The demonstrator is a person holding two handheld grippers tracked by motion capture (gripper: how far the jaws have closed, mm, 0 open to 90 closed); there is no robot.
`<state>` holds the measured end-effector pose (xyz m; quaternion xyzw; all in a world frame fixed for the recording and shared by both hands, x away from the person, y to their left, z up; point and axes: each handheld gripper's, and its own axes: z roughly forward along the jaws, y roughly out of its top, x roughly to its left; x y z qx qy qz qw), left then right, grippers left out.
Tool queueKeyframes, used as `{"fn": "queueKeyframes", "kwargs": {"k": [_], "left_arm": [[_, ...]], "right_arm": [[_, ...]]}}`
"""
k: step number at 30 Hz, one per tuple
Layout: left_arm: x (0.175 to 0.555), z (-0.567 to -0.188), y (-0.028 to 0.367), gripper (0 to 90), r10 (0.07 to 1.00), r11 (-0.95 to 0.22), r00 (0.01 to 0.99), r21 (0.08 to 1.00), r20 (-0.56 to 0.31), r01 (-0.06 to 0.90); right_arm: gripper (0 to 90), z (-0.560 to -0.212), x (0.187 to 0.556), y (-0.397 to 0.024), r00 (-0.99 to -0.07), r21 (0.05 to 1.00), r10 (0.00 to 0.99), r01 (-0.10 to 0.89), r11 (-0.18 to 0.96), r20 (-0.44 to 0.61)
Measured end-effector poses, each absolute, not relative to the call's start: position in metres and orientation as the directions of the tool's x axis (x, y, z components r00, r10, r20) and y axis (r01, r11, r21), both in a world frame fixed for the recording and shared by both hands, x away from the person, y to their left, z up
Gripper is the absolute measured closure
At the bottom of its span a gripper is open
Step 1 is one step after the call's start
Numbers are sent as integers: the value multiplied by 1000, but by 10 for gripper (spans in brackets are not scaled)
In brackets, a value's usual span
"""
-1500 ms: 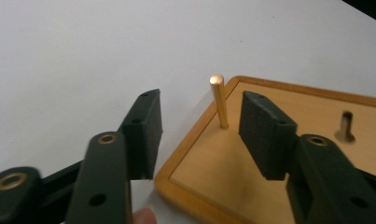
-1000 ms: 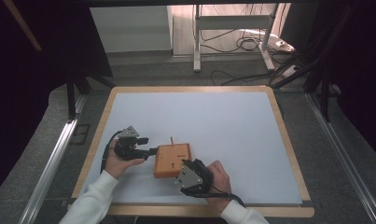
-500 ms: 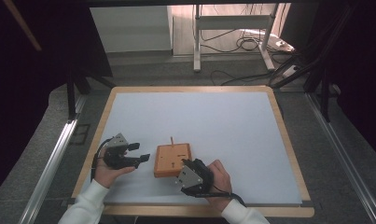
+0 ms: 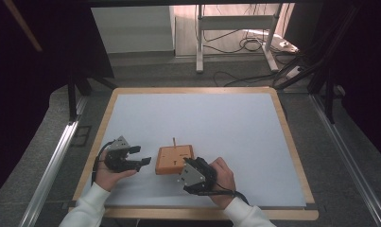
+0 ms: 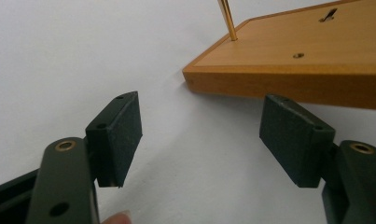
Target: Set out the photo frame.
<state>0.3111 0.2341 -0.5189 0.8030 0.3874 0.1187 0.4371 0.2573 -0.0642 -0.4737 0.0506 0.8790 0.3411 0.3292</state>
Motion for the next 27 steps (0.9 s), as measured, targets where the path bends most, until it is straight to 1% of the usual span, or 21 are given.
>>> {"fn": "queueKeyframes", "kwargs": {"k": [7,13,19,27], "left_arm": [[313,-523,237,290,738,-310,656,785,-158,536],[314,-524,239,284,740,-308,653,781,-161,543],[314,-524,238,284,738,-314,655,778,-160,544],[315,-526,238,283,741,-309,651,776,-166,550]], "right_arm": [[583,-459,272,-61,-812,617,266,-142,774,-520],[617,-447,286,-58,-830,620,261,-124,775,-493],[647,-439,297,-53,-843,622,244,-129,772,-479],[678,-432,310,-47,-849,629,216,-164,760,-483]]}}
